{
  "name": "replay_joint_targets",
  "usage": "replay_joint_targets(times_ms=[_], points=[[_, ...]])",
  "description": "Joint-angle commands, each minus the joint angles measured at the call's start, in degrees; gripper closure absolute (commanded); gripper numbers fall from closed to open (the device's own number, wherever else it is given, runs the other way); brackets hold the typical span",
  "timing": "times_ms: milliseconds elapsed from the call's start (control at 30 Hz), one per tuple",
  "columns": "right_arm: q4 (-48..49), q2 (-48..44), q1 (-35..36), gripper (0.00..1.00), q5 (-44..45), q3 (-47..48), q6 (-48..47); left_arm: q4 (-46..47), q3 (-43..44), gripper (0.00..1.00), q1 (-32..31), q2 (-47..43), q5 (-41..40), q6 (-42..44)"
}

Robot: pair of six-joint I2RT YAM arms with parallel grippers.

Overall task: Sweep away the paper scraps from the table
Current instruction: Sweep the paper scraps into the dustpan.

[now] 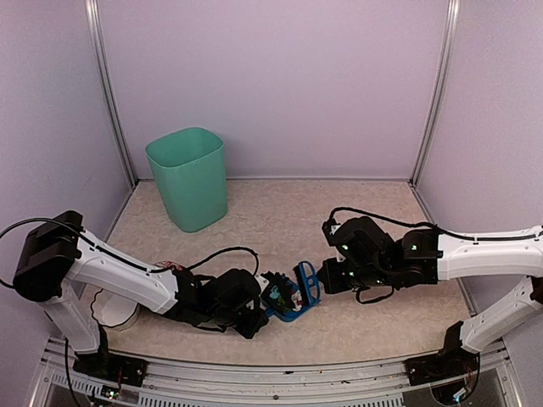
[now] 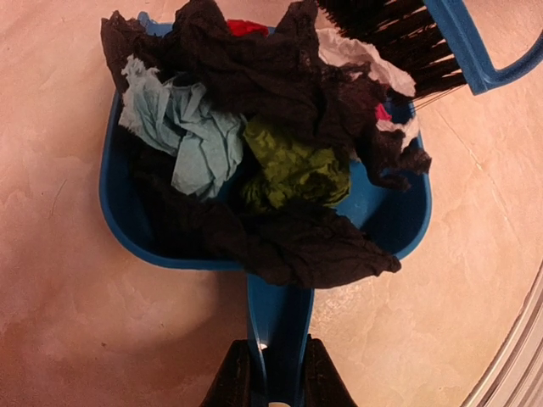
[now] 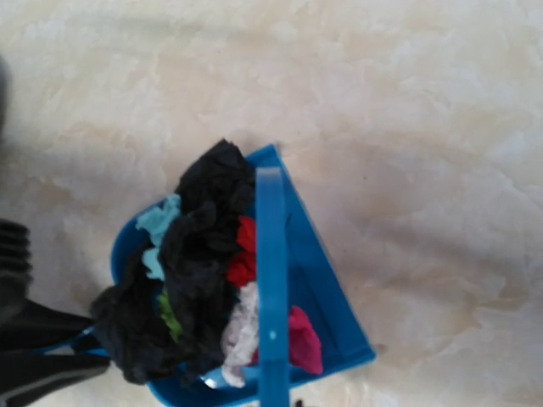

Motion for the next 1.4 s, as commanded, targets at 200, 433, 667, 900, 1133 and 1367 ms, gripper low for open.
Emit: replay_joint_targets(times_ms=[200, 433, 667, 900, 1133, 1367], points=[[-1.47, -3.26, 0.77, 1.0, -1.06, -4.42, 2.36, 0.78, -2.88, 1.0, 1.0, -3.04, 0.99, -1.18], [1.46, -7.95, 0.77, 1.0, -2.79, -7.75, 2.67, 1.4, -3.15, 1.0, 1.63, -2.7, 1.94, -1.12], [3.83, -12.33, 0.77, 1.0, -2.95, -9.14, 2.16, 2.22, -2.89, 1.0, 1.91, -2.55, 2.82, -1.19], [8.42, -14.75, 0.77, 1.0, -3.58, -10.61, 1.13, 4.02, -3.3, 1.0, 1.92, -2.81, 4.45, -1.22], [12.82, -15.98, 0.83, 1.0, -1.65, -10.23, -0.5, 4.71, -4.39, 1.0, 2.13, -4.31, 4.67, -1.56], [7.3, -18.74, 0.61, 1.0, 4.89, -7.86, -2.24, 4.29, -5.04, 1.0, 2.99, -6.78, 4.1, -1.83]])
